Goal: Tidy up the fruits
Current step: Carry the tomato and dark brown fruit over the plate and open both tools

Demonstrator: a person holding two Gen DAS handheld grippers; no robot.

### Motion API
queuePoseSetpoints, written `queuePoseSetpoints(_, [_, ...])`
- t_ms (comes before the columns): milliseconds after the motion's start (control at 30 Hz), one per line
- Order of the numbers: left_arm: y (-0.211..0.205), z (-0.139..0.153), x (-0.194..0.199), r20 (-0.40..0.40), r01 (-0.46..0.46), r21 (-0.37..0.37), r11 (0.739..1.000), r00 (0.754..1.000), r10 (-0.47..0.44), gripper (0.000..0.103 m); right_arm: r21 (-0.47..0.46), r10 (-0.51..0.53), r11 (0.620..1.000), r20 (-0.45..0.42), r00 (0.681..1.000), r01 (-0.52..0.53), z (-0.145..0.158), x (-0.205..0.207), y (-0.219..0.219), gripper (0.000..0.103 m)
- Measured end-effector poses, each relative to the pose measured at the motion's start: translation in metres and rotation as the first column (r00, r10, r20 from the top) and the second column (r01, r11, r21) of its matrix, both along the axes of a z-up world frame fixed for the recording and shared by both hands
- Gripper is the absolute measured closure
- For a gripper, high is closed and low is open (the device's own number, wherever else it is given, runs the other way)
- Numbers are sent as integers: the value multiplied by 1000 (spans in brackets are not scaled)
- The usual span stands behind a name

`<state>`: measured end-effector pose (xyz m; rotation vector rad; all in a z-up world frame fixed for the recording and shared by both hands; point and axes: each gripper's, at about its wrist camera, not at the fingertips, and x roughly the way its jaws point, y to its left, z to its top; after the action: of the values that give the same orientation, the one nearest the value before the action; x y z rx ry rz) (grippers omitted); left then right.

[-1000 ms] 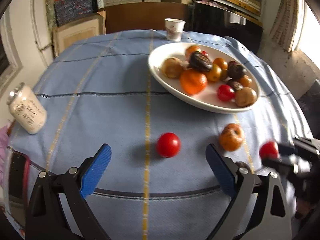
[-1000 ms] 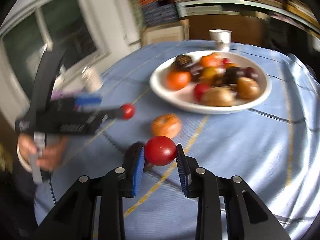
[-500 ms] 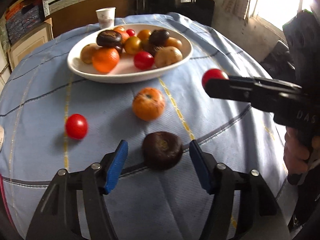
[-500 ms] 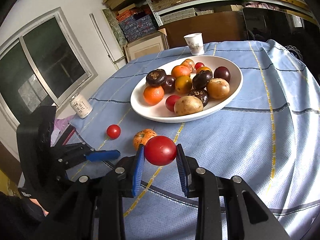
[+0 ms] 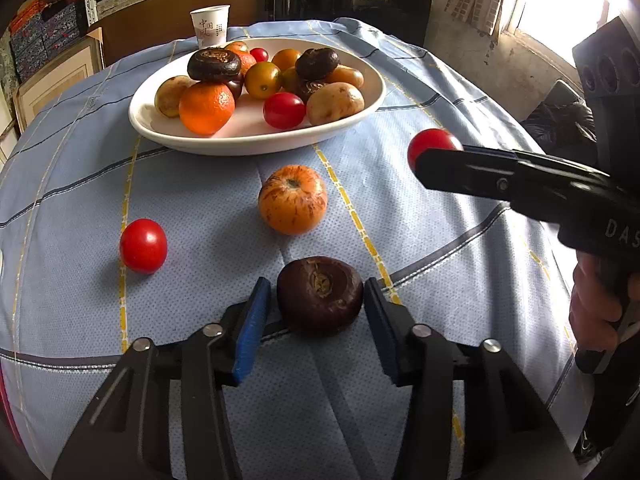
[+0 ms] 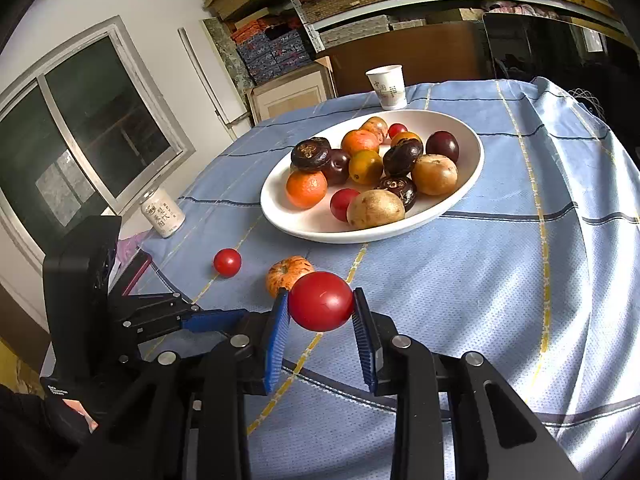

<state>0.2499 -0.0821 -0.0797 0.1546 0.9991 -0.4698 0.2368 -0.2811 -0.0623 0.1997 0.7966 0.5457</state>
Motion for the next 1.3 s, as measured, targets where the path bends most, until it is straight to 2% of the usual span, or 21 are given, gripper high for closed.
queuePoseSetpoints(300, [0,4,-4,11,-5,-8,1000,1000,5,61,-14,-21,1000,15,1000,21,-2,2,-1,71])
queuePoseSetpoints(500, [7,32,-1,90,-11,-4,1000,996,12,61,22,-65,998,21,998,65,7,16,-10,71])
queuePoseSetpoints(567, [8,46,7,137,-14,12,1000,991,13,61,12,-82,997,54,995,82,17,27,-8,71])
queuePoseSetpoints(600, [9,57,17,181,-24,30,999,983,18,61,4,-92,996,76,993,92,23,34,-7,71])
queuePoseSetpoints(667, [9,70,33,216,-45,48,998,976,34,61,14,-109,994,99,989,108,31,48,-6,71])
queuePoseSetpoints(767, [13,85,74,224,-88,33,996,971,78,61,17,-145,989,124,982,144,41,73,-4,71])
queuePoseSetpoints(1000, [26,92,179,144,-217,-24,976,965,218,61,38,-217,976,99,971,215,41,123,-9,71])
queuePoseSetpoints(1300, [23,72,246,89,-292,-1,956,953,291,61,10,-223,975,73,972,223,36,161,0,71])
